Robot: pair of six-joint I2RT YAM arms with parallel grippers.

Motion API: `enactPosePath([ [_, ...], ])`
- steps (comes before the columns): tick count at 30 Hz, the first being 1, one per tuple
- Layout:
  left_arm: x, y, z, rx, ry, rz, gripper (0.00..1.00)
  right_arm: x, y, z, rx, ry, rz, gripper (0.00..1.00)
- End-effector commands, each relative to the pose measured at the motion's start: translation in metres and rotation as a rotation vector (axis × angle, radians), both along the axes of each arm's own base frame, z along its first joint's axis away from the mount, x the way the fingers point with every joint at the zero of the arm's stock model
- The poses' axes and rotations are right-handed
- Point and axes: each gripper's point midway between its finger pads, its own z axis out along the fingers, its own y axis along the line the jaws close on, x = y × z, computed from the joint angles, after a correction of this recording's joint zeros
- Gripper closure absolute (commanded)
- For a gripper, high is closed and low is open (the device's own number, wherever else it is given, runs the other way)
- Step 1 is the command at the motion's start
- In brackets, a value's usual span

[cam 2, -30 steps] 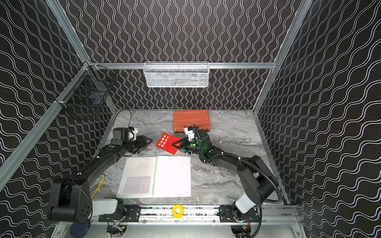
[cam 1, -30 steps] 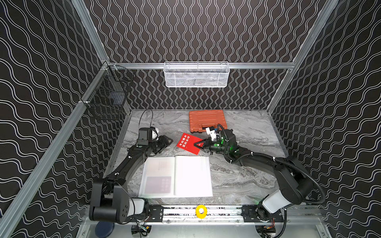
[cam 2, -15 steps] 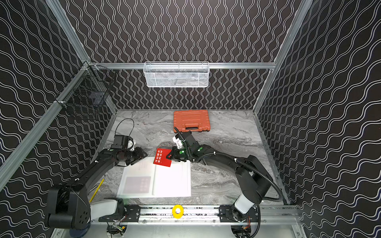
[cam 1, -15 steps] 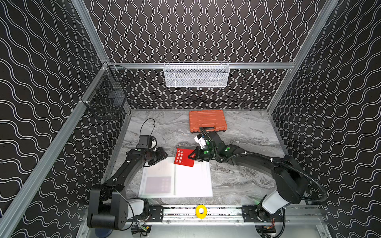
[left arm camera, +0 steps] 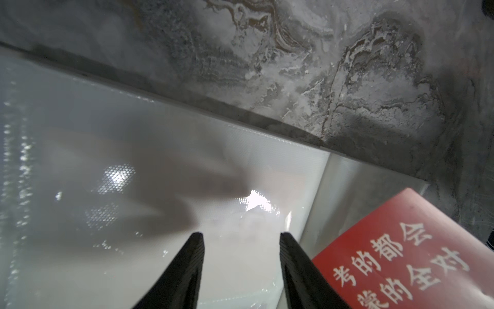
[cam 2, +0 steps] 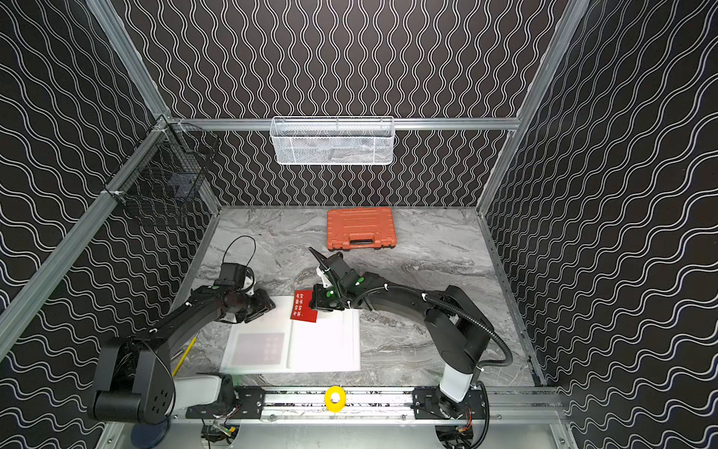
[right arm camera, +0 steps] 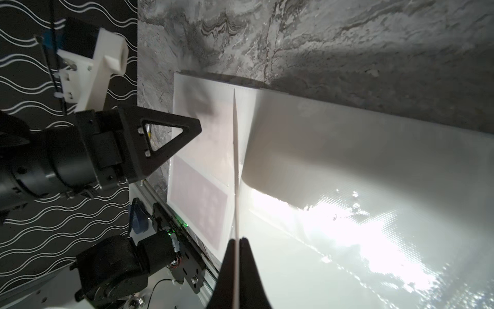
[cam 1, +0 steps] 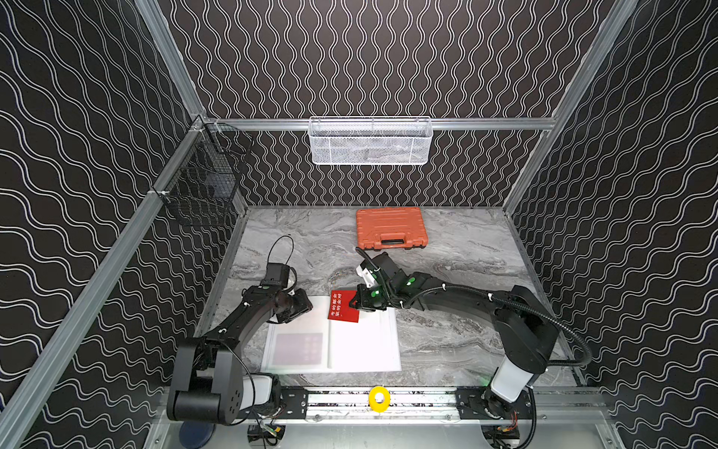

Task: Place the photos into the photo albums
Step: Insert the photo into the photo album.

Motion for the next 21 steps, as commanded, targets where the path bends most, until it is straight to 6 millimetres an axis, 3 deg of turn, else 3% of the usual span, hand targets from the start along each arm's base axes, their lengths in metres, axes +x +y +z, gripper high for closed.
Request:
enactPosePath([
  [1,-0.002,0.008,-0.004,0.037,0.008,0.024,0.5,0.004,-0.004,-0.006,-0.065,-0.028,-0.017,1.0],
  [21,-0.002,0.023,0.004,0.071,-0.026,0.099,0.51,0.0,0.008,-0.014,-0.112,-0.034,0.004,1.0],
])
